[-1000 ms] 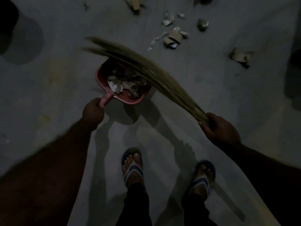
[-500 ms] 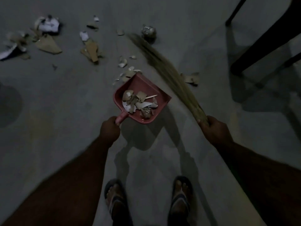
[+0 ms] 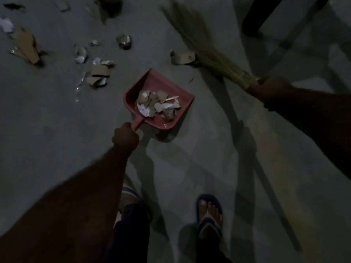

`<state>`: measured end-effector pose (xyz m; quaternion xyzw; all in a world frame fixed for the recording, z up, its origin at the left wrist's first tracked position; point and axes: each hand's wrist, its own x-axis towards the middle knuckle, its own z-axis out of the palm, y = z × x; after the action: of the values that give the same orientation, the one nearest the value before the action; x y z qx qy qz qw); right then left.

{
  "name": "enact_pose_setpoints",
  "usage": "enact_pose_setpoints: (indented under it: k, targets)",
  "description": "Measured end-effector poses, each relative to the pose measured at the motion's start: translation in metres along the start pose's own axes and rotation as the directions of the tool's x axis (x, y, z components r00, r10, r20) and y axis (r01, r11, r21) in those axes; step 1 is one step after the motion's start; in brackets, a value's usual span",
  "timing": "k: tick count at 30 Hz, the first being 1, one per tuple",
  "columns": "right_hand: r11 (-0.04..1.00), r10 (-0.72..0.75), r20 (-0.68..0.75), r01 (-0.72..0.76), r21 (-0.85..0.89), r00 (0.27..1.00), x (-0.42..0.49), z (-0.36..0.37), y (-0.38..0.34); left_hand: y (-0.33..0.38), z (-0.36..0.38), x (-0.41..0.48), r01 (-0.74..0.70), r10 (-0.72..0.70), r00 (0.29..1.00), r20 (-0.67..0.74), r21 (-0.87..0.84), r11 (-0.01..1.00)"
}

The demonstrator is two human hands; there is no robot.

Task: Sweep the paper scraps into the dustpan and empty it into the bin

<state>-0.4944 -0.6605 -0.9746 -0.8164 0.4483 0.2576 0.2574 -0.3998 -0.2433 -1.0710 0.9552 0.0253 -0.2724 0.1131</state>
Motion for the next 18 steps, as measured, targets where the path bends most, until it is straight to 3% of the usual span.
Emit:
enact_pose_setpoints:
  k: [11, 15, 18]
  targets:
    - [0.995, -0.068, 0.162, 0.054, 0.089, 0.984, -0.066, 0.070, 0.030, 0.027, -0.031, 0.057, -0.081, 0.077, 0.996, -0.042, -0.099, 0.992]
    - [0.984, -0.125, 0.063, 0.116, 0.132, 0.990, -0.086, 0.073, 0.044, 0.020, -0.038, 0.053, -0.093, 0.089, 0.995, -0.048, -0.098, 0.991]
    - [0.977, -0.079, -0.044, 0.087, 0.196, 0.996, -0.085, 0.070, 0.047, 0.013, -0.040, 0.049, -0.110, 0.106, 0.993, -0.047, -0.109, 0.988]
